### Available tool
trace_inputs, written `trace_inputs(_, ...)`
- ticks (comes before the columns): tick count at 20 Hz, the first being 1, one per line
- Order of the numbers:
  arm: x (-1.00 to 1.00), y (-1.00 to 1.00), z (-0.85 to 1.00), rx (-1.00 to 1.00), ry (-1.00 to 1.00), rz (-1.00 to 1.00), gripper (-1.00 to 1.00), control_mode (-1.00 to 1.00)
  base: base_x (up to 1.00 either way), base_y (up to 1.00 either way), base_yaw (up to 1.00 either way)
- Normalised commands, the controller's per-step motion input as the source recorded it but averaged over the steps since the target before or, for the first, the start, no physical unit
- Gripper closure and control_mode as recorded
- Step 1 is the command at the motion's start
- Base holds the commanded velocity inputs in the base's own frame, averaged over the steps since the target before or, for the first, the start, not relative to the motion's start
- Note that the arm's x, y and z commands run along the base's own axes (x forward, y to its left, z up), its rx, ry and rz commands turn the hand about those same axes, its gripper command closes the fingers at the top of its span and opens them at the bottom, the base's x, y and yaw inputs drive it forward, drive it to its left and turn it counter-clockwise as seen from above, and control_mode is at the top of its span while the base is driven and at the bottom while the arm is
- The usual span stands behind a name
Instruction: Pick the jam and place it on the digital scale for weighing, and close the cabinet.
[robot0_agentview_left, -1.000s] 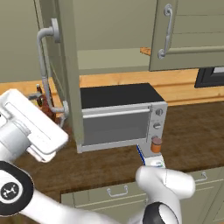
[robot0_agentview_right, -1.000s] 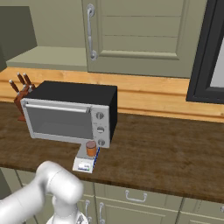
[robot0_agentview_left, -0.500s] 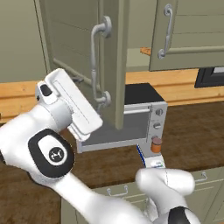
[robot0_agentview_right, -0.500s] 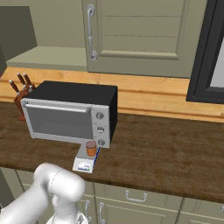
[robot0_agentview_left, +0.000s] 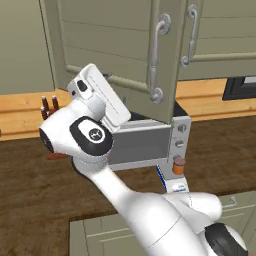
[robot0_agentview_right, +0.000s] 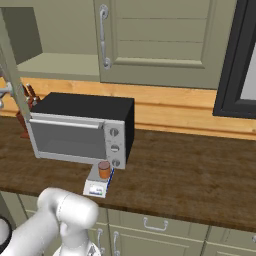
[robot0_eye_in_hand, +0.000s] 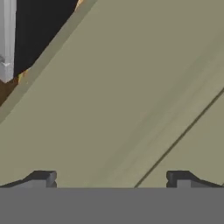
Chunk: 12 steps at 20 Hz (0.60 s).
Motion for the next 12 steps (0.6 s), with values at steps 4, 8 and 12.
trace_inputs(4, 1.0, -0.29, 0.18, 0.04, -0.03, 0.0, -1.0, -1.0, 0.0, 0.0, 0.0)
trace_inputs(8, 0.86, -0.38, 0.13, 0.06, -0.01, 0.0, -1.0, -1.0, 0.0, 0.0, 0.0)
trace_inputs(12, 0.57, -0.32, 0.11, 0.05, -0.01, 0.0, -1.0, -1.0, 0.0, 0.0, 0.0)
